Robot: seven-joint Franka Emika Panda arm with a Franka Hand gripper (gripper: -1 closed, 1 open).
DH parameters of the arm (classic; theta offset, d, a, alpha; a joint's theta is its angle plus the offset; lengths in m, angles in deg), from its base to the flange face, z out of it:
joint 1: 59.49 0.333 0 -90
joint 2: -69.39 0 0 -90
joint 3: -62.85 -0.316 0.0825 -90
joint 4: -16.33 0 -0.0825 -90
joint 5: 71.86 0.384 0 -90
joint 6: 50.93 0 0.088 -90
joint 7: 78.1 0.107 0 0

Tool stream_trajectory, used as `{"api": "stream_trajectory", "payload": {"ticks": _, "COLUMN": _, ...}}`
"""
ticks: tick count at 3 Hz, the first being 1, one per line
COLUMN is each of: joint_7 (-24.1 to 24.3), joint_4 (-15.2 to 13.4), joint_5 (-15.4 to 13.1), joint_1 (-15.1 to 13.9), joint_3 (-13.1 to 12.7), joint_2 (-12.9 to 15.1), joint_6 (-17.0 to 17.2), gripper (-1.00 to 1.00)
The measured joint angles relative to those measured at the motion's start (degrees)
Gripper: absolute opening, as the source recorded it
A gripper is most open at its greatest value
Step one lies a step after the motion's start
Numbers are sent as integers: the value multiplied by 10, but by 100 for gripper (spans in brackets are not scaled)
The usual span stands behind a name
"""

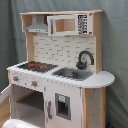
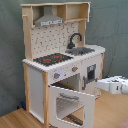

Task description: Play with the kitchen

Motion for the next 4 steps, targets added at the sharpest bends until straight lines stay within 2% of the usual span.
{"api": "stream_trajectory", "payload": {"ticks": 1, "joint_7": -41, "joint_4": 10, "joint_5": 0, "joint_1": 4, "joint_3": 21, "joint_2": -2, "joint_6": -34, "gripper": 100}}
{"api": "stream_trajectory", "payload": {"ticks": 4, "joint_7": -159, "joint_4": 44, "joint_5": 0, "joint_1": 20, "joint_3": 150, "joint_2": -3, "joint_6": -41, "gripper": 100}}
